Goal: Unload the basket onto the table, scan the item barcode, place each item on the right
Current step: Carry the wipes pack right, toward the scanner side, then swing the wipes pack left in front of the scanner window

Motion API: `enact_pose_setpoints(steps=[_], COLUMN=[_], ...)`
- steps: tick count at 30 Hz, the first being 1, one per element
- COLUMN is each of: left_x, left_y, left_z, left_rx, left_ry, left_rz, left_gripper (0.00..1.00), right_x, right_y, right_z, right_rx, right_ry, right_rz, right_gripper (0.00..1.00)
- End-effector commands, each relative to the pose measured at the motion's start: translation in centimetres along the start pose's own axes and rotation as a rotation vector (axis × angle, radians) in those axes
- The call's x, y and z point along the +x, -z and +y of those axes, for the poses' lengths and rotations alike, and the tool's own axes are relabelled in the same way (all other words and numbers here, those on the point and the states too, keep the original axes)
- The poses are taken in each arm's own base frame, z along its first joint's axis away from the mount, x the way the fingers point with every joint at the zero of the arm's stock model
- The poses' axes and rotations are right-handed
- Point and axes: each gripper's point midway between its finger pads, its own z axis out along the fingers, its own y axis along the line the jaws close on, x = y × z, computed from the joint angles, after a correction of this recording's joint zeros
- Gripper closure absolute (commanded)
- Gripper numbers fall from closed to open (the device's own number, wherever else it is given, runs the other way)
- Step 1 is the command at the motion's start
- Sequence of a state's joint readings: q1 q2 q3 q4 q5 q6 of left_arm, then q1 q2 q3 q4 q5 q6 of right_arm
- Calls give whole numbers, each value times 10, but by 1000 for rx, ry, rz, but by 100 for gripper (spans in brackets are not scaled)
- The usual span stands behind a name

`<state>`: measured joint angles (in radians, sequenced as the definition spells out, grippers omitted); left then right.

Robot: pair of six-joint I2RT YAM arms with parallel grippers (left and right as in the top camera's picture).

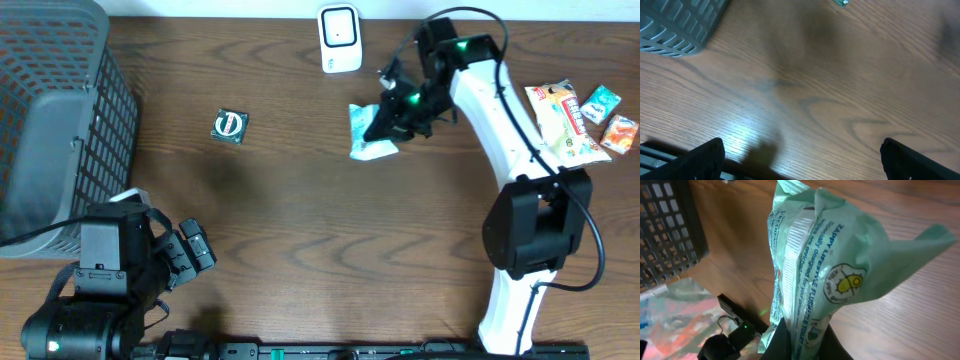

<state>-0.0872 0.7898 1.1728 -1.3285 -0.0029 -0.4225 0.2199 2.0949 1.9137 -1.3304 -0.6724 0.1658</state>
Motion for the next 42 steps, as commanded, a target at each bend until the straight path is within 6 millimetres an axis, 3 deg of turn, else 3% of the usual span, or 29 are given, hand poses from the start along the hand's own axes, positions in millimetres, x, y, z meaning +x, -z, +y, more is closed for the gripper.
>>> enact_pose_setpoints(steps=[1, 7, 12, 20, 26, 34, 42], left_x=[0, 0, 0, 0, 0, 0, 0], left_y=[0, 0, 0, 0, 0, 0, 0], left_z=[1, 1, 1, 1, 1, 1, 1], left_rx=[-5, -5, -5, -5, -5, -5, -5], left_ry=[4, 4, 4, 4, 4, 4, 4], left_rz=[0, 0, 0, 0, 0, 0, 0], left_gripper=[2, 2, 2, 2, 2, 2, 2], right_x=[5, 23, 30, 35, 20, 9, -4], right_y=[40, 85, 100, 77, 60, 49, 55], right_z=[5, -2, -1, -14, 16, 17, 31], right_rx=[-13, 52, 70, 44, -223, -283, -338], right_ry=[47, 71, 95, 75, 238, 298, 438], right_rz=[-77, -147, -174, -126, -176, -222, -295], right_gripper=[99, 99, 99, 99, 99, 99, 99])
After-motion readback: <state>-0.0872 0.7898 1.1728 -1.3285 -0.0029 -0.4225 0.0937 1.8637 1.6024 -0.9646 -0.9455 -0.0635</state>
